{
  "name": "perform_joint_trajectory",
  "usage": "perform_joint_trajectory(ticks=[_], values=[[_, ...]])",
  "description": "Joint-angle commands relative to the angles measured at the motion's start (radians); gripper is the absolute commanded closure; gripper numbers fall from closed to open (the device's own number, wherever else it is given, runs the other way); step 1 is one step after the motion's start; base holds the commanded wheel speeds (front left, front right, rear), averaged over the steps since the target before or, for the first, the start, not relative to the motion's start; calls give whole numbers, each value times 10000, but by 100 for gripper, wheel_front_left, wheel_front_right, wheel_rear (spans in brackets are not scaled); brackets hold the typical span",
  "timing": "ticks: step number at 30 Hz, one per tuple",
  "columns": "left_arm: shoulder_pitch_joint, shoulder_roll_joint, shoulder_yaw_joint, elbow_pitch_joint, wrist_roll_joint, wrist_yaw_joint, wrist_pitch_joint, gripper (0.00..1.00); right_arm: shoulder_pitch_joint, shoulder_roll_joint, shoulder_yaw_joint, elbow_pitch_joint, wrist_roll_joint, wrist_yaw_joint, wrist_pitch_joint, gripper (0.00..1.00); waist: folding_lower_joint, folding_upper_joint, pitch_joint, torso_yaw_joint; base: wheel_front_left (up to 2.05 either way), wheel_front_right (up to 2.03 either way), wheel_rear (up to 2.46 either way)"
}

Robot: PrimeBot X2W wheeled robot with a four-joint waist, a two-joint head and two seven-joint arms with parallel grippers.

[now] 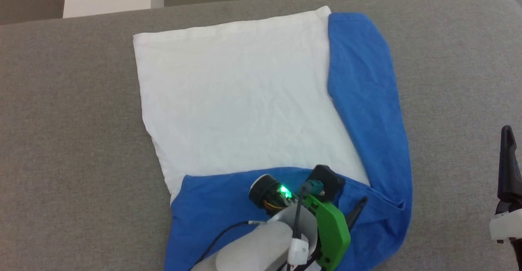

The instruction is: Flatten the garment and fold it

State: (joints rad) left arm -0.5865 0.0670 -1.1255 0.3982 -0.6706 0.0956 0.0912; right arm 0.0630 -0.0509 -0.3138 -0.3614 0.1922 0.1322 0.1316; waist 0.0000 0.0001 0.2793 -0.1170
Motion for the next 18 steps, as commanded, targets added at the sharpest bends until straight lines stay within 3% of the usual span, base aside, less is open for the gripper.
perform_joint_trajectory(ticks=[1,5,8,13,18], values=[[-173,-91,159,-43,-230,-103,-261,0,-48,7,-23,50,30,-15,-24,0,0,-1,-217,167,0,0,0],[-206,-136,855,-700,-996,-135,-727,0,95,7,-54,6,-54,-15,127,0,0,-1,-603,438,0,0,0],[-241,146,1602,-1496,-1265,146,-1112,0,189,7,-51,-83,-116,-15,262,0,0,-1,-883,623,0,0,0],[100,1930,3032,-3257,-935,1257,-1951,0,407,7,-50,-217,-127,-15,448,0,0,-1,-1262,921,0,0,0],[1218,3845,4320,-4835,-890,2065,-2572,0,602,7,-66,-249,-59,-15,536,0,0,-1,-1451,1178,0,0,0]])
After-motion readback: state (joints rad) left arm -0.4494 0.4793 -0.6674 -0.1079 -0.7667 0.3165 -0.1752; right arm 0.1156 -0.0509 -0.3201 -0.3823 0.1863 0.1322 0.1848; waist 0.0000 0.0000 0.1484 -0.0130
